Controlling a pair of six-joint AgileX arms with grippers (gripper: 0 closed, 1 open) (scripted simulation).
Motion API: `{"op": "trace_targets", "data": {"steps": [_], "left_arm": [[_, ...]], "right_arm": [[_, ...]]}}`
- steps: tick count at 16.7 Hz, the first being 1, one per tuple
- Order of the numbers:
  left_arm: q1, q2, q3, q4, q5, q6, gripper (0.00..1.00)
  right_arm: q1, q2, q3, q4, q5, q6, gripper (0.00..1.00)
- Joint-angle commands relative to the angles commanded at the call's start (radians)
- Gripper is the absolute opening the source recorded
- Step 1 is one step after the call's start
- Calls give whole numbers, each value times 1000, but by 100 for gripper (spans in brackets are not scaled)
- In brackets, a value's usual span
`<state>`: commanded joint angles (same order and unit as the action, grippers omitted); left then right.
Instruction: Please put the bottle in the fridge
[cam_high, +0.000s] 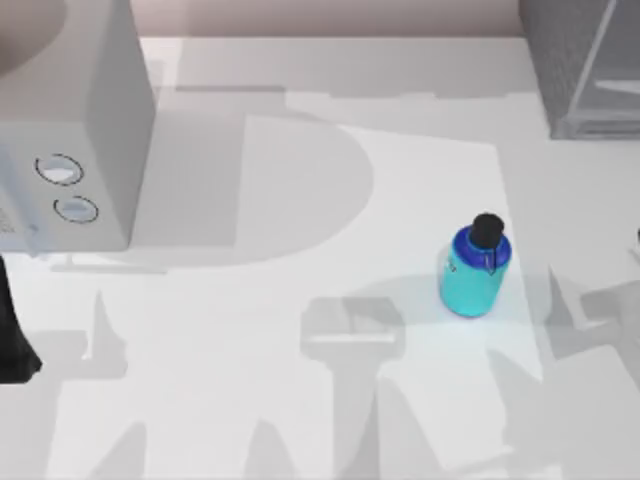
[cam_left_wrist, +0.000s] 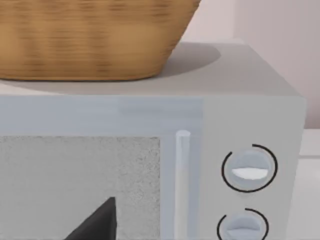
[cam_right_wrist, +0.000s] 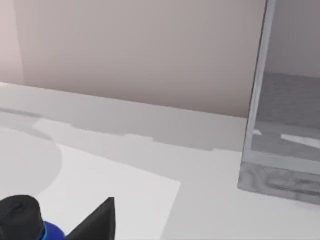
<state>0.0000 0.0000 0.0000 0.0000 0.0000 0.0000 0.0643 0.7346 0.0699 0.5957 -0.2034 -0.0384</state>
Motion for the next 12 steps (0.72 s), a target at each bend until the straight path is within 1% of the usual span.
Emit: {"op": "trace_targets", "data": {"steps": [12], "left_arm": [[0, 0, 0, 0, 0, 0, 100]], "right_arm": [[46, 515, 41, 404, -141, -34, 100]]}}
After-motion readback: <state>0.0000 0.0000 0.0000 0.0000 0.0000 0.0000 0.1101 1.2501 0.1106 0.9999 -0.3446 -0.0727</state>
